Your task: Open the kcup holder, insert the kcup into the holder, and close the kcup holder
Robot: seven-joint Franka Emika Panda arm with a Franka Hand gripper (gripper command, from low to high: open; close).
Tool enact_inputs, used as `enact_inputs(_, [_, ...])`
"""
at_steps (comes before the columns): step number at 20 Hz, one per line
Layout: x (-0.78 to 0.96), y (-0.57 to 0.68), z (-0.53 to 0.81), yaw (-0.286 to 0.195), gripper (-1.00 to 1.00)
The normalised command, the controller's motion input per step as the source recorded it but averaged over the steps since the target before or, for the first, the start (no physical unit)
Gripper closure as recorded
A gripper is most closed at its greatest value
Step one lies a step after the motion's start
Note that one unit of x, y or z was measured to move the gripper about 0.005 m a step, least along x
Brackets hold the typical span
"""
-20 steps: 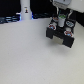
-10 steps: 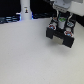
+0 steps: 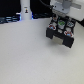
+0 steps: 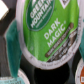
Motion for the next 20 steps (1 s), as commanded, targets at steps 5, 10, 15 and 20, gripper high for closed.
enact_inputs(5, [0.06, 0.06, 0.13, 0.076, -1.00])
enact_inputs(10, [0.10, 0.01, 0.28, 0.087, -1.00])
enact_inputs(15, [0.15, -0.04, 0.36, 0.105, -1.00])
enact_inputs(20, [0.24, -0.21, 0.49, 0.130, -1.00])
